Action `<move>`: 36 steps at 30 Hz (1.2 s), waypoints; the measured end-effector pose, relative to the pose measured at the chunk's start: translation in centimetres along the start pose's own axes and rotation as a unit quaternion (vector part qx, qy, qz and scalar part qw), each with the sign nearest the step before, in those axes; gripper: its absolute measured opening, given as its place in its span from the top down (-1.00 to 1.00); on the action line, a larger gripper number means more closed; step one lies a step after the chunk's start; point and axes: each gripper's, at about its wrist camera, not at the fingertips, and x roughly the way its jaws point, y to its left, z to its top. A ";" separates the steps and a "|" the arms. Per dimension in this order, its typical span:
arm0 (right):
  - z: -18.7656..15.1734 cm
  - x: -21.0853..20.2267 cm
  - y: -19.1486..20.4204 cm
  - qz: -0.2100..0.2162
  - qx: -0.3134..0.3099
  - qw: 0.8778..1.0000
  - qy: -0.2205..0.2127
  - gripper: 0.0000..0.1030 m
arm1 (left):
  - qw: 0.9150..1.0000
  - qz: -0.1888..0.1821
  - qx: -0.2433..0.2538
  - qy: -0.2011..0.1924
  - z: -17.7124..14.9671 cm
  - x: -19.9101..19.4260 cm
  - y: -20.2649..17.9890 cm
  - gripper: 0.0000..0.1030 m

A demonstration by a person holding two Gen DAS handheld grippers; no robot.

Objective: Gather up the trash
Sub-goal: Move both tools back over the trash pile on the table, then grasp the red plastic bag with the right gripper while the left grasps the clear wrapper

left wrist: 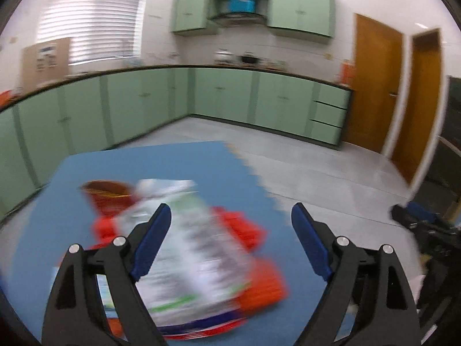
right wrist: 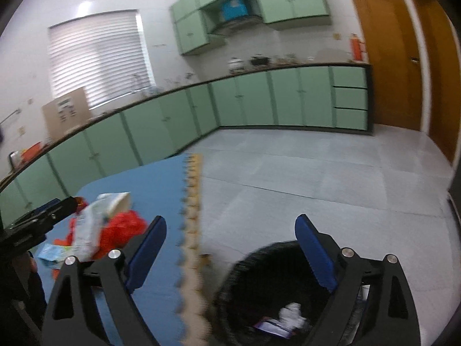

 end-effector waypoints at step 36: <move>-2.4 11.7 11.8 0.109 -0.092 0.984 0.108 0.16 | 0.995 0.082 -0.050 0.038 -3.3 0.7 9.5 -0.60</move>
